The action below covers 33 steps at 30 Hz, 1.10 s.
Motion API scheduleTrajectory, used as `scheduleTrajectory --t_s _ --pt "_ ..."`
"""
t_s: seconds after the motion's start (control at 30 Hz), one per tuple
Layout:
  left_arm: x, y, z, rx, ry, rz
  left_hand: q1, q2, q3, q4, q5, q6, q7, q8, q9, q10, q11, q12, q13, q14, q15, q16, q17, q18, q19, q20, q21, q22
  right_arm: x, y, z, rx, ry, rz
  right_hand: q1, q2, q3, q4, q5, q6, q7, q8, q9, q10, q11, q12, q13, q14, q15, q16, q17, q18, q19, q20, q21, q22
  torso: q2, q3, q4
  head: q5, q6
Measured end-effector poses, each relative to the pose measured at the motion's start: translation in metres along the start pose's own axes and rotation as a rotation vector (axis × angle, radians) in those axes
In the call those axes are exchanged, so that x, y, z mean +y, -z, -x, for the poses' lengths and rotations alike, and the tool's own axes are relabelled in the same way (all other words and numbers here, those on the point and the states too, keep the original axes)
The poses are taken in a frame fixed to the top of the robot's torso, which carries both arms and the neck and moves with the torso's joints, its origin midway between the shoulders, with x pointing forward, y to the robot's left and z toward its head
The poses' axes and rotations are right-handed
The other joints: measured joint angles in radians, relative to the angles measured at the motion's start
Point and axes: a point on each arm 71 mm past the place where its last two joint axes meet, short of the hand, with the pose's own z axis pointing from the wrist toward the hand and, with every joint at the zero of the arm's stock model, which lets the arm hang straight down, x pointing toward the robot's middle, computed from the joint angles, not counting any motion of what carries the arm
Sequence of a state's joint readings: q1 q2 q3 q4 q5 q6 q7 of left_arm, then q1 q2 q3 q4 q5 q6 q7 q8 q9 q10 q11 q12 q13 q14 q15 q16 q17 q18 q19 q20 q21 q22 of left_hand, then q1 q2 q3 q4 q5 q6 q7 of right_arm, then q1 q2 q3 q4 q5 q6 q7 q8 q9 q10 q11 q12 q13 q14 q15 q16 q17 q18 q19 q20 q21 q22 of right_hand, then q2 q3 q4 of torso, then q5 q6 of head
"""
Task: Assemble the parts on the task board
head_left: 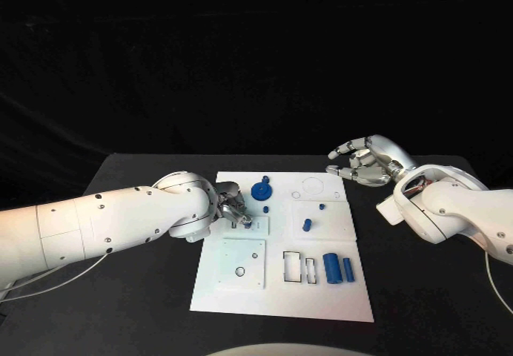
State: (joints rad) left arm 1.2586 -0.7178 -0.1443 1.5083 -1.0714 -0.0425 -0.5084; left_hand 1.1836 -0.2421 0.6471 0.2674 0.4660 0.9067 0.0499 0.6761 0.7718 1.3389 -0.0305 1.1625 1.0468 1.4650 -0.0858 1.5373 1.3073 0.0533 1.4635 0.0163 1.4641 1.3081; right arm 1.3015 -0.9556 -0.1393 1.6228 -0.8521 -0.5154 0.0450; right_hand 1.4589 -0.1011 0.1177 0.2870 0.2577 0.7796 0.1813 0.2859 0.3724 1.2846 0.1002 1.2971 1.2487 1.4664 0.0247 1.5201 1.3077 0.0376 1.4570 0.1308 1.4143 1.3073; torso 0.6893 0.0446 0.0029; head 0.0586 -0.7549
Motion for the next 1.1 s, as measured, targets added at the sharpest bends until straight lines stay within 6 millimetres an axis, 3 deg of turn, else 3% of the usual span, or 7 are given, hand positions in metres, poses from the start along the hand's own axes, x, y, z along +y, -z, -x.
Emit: scheduleTrajectory --t_s 0.97,1.0,1.1 --pt "-0.0015 -0.0006 -0.0017 0.023 -0.085 -0.003 -0.010 -0.010 0.001 0.000 0.003 0.000 0.000 0.000 0.000 0.000 0.000 -0.001 -0.001 0.000 0.000 0.000 0.001 0.000 0.000 0.000 0.005 0.000 -0.0011 0.0000 -0.0003 0.001 0.000 -0.002 -0.010 0.000 0.003 0.003 0.000 0.000 0.000 0.000 0.000 0.000 0.000 0.000 -0.003 0.000 0.000 0.000 0.000 0.000 0.000 0.000 -0.005 0.001 0.000 -0.0006 0.0005 -0.001 -0.001" --pt "-0.0015 -0.0006 -0.0017 0.023 -0.085 -0.003 -0.011 -0.010 0.020 -0.020 0.002 0.000 0.000 -0.001 0.000 0.000 0.000 -0.001 -0.001 0.000 0.000 0.000 0.001 0.000 0.000 0.000 0.005 0.000 -0.0011 0.0001 -0.0003 0.001 0.000 -0.002 -0.010 0.000 0.003 0.003 0.000 0.000 0.000 0.000 0.000 0.000 0.000 0.000 -0.003 0.000 0.000 0.000 0.000 0.000 0.000 0.000 -0.005 0.001 0.000 -0.0006 0.0004 -0.001 -0.001" --pt "-0.0015 -0.0006 -0.0018 0.023 -0.086 -0.003 -0.012 -0.009 0.021 -0.021 0.002 0.000 0.000 0.003 -0.001 0.000 0.000 -0.001 -0.001 0.000 0.000 0.000 0.001 0.000 0.000 0.000 0.005 0.000 -0.0012 0.0001 -0.0003 0.001 0.000 -0.002 -0.010 0.000 0.003 0.003 0.000 0.000 0.000 0.000 0.000 0.000 0.000 0.000 -0.003 0.000 0.000 0.000 0.000 0.000 0.000 0.000 -0.005 0.000 0.000 -0.0005 0.0003 -0.001 -0.001"
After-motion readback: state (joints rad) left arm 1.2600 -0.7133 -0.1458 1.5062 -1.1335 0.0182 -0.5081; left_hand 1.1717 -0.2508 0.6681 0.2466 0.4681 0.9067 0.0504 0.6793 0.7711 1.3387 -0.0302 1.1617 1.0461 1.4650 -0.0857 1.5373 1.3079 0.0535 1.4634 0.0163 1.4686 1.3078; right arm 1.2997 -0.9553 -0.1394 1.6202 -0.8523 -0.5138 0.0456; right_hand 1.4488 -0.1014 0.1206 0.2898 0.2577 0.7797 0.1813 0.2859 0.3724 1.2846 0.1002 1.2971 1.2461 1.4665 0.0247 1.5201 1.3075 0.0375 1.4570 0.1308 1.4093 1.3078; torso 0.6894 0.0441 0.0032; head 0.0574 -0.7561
